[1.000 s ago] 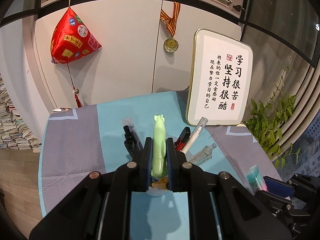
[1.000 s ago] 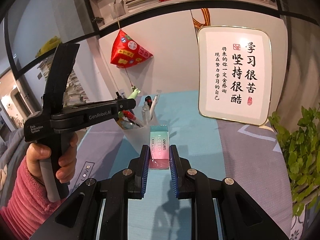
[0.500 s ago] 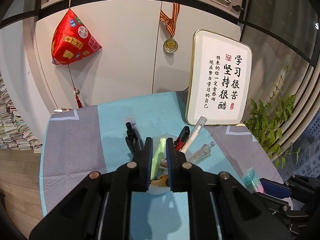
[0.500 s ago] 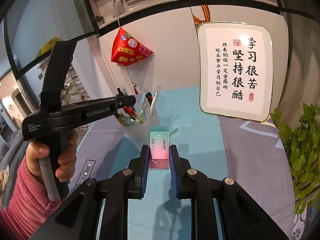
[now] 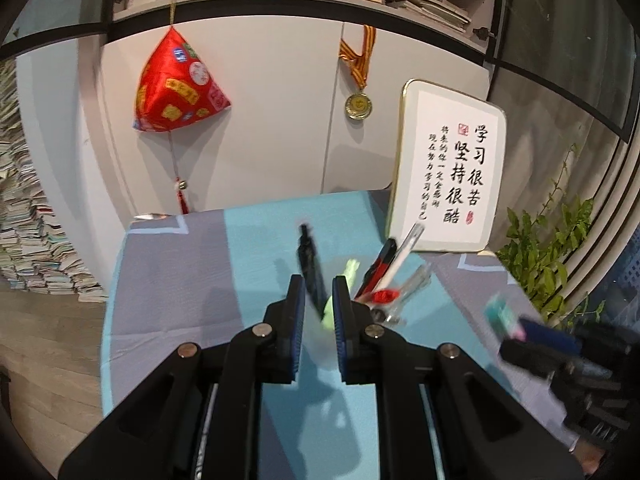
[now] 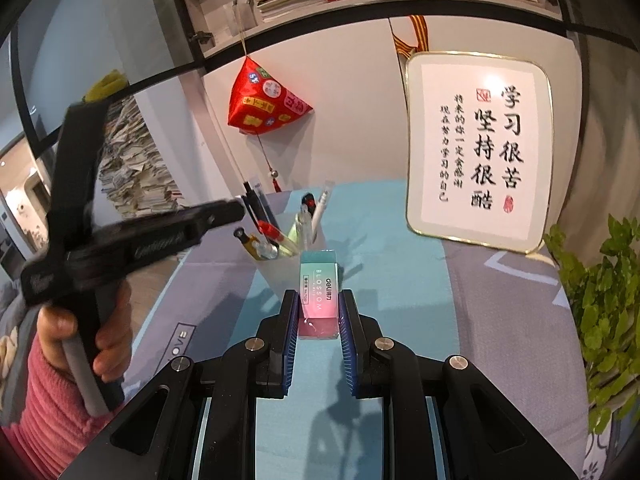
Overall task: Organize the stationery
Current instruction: 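Lower the pink eraser into the cup with the right tool and open it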
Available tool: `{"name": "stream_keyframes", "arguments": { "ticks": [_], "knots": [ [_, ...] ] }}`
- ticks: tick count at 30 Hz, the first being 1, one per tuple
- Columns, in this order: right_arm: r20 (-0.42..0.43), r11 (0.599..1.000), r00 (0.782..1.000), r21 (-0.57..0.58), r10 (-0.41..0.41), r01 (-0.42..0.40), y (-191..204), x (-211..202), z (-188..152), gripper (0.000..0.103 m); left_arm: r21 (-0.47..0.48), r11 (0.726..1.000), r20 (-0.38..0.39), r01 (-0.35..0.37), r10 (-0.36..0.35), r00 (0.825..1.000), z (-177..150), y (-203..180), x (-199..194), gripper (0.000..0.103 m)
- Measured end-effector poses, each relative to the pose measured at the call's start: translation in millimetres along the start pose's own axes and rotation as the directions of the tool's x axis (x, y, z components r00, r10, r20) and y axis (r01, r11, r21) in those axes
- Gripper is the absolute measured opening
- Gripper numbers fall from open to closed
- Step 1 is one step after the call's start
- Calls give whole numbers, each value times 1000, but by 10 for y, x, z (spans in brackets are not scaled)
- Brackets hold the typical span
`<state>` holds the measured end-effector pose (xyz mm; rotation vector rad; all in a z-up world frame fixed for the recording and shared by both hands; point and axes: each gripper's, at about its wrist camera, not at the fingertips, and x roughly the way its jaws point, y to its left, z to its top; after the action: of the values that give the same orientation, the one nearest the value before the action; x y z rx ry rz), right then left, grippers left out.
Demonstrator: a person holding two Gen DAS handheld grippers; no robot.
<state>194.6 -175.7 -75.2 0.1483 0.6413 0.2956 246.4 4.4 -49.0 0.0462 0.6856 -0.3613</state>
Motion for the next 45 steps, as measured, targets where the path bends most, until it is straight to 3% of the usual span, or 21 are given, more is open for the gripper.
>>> {"name": "stream_keyframes", "arguments": {
  "ticks": [4,13,20,45],
  "knots": [
    [15,1000,1000,-30,7,-7,104,4,102,21,17,999,5,-36,36,999,-109,29,-67,12],
    [33,994,999,-106,24,-20,319,157,436,21,5,999,7,-34,33,999,-252,89,-212,12],
    [-14,992,999,-118,38,-39,346,433,704,21,-18,999,6,-30,30,1000,-353,117,-287,12],
    [-112,992,992,-103,59,-71,314,931,728,21,-66,997,-12,-30,30,999,-467,240,-258,12]
  ]
}}
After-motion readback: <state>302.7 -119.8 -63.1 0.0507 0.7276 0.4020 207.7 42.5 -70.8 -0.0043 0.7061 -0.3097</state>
